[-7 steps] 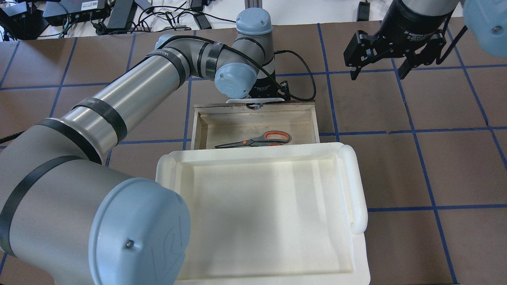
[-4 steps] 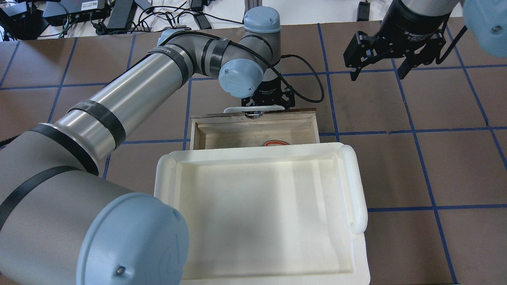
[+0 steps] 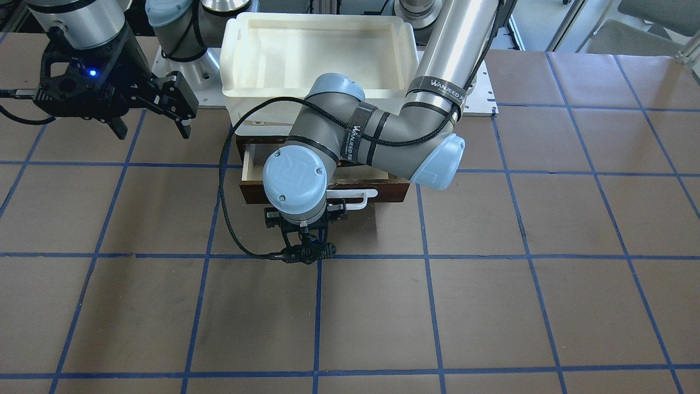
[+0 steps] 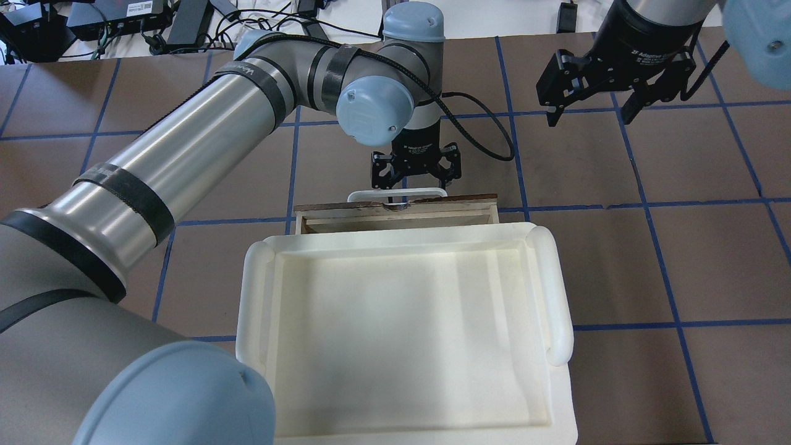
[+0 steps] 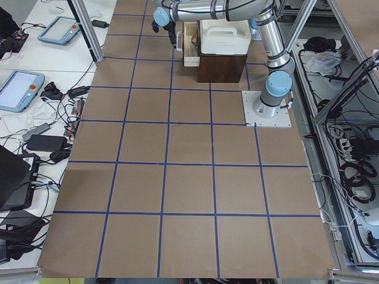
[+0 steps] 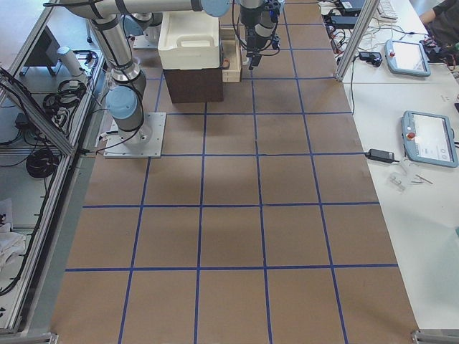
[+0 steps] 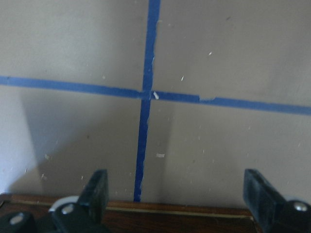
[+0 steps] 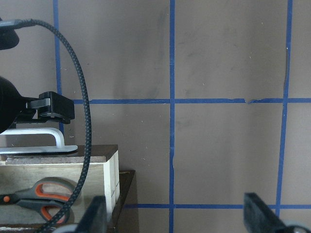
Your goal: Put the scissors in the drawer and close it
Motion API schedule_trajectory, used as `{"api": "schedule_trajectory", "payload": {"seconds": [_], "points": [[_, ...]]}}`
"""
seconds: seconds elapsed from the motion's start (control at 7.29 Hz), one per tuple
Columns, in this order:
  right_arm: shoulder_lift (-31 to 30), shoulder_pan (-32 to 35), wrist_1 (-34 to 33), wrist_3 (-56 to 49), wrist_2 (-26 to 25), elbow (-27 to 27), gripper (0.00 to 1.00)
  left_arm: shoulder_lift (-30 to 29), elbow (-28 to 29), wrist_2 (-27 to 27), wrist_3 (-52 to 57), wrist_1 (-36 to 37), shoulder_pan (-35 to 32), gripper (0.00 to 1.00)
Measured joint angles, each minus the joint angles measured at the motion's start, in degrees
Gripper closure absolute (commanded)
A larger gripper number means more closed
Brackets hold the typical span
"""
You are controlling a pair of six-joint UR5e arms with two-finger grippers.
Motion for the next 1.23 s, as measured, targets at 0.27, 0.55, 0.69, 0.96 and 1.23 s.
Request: {"api": "schedule_trajectory", "payload": {"seconds": [0.27, 0.55, 0.69, 0.96, 1.23], "points": [[0.0, 0.0, 0.0, -0.1, 0.0, 0.0, 0.00, 1.4, -0.6, -0.1, -4.8, -5.2, 0.0, 0.00], [0.0, 0.0, -0.1, -2.0, -0.7, 0.0, 0.00, 3.0, -1.0, -0.1, -7.7, -12.0, -0.1, 0.00], [0.0, -0.1, -0.1, -2.8, -1.0, 0.0, 0.00, 4.1, -1.7, 0.1, -7.7, -15.0, -0.1, 0.00], [0.0, -0.1, 0.0, -3.2, -1.1, 0.0, 0.00, 5.5, -3.4, 0.3, -7.5, -16.6, 0.2, 0.00], [0.0, -0.1, 0.1, -3.2, -1.1, 0.0, 0.00, 6.0, -3.4, 1.2, -4.3, -9.8, 1.5, 0.00]]}}
